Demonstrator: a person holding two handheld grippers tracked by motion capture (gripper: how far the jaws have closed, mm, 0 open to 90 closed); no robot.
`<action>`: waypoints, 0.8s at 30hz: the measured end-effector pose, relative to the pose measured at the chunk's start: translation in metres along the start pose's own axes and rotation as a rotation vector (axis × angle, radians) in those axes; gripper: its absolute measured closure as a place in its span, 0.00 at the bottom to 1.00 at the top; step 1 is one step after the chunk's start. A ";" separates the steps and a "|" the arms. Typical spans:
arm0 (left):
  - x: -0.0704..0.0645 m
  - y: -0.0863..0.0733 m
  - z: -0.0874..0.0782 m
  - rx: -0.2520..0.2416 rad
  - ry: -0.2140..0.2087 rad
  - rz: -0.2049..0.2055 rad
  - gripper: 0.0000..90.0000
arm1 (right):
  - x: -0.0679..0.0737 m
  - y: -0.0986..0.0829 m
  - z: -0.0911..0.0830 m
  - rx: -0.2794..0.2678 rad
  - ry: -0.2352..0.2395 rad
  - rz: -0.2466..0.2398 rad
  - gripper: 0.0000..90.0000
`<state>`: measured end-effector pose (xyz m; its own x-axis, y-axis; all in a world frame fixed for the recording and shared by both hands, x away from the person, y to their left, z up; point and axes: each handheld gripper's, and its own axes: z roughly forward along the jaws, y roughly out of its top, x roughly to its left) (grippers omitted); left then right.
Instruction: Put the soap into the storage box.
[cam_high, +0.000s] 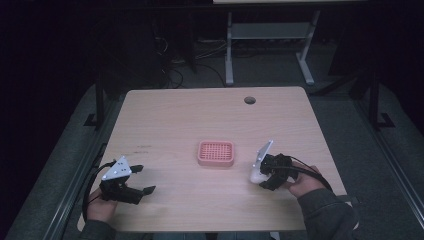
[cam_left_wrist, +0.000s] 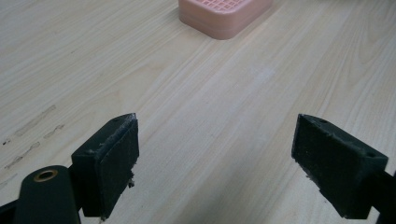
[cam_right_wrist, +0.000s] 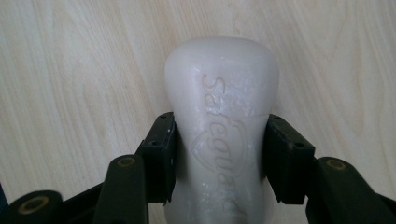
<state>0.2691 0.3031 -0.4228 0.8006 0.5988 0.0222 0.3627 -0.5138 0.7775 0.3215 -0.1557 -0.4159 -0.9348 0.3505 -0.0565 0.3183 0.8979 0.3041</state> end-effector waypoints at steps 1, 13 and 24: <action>0.000 0.000 0.000 -0.001 0.000 -0.001 0.16 | -0.001 0.001 -0.001 -0.004 0.004 -0.004 0.55; 0.000 0.000 -0.001 -0.001 0.003 -0.006 0.16 | -0.007 0.021 -0.003 -0.010 0.014 -0.035 0.55; 0.001 0.000 -0.001 -0.007 0.003 -0.004 0.16 | -0.013 0.039 -0.003 -0.015 0.026 -0.059 0.55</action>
<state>0.2694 0.3044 -0.4224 0.7976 0.6028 0.0208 0.3626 -0.5067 0.7821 0.3454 -0.1258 -0.4001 -0.9557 0.2902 -0.0499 0.2606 0.9125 0.3153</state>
